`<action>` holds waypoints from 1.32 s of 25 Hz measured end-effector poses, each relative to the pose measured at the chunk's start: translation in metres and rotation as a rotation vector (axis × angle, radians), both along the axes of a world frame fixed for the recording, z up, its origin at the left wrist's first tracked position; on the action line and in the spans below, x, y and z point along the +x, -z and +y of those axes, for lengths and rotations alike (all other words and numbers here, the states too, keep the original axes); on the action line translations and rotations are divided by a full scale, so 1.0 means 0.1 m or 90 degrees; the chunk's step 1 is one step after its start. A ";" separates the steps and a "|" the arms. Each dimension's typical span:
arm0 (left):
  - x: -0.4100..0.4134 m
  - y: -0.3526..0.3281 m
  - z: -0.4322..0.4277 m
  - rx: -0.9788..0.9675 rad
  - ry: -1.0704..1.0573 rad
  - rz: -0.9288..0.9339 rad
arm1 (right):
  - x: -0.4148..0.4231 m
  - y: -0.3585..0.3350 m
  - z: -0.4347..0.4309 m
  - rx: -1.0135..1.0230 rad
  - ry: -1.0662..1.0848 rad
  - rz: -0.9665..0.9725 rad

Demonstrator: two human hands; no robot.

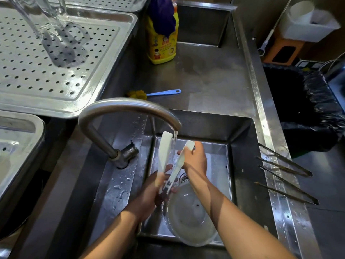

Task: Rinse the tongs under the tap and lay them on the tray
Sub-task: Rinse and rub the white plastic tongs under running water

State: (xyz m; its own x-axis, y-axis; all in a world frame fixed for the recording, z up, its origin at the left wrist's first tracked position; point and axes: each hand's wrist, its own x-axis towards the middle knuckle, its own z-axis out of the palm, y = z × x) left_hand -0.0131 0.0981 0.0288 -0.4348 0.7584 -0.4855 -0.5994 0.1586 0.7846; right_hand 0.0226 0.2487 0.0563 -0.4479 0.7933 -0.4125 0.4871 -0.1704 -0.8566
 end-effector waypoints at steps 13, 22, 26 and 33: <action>0.08 -0.08 -0.12 -0.118 -0.125 0.105 | -0.05 -0.14 -0.30 -0.090 -0.143 0.128; 0.13 -0.10 -0.24 -0.113 -0.123 0.131 | -0.04 -0.31 -0.22 -0.080 -0.094 0.185; 0.19 -0.07 -0.11 -0.118 -0.121 0.139 | -0.09 -0.30 -0.24 -0.053 -0.052 0.108; 0.07 0.01 -0.10 -0.089 -0.153 0.076 | -0.06 -0.33 -0.09 -0.165 -0.072 0.188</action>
State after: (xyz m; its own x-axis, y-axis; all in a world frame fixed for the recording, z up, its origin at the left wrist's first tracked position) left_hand -0.0057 0.0884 0.0277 -0.6537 0.5562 -0.5132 -0.5381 0.1351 0.8320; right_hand 0.0171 0.2401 0.0895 -0.6550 0.6193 -0.4330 0.2547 -0.3586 -0.8981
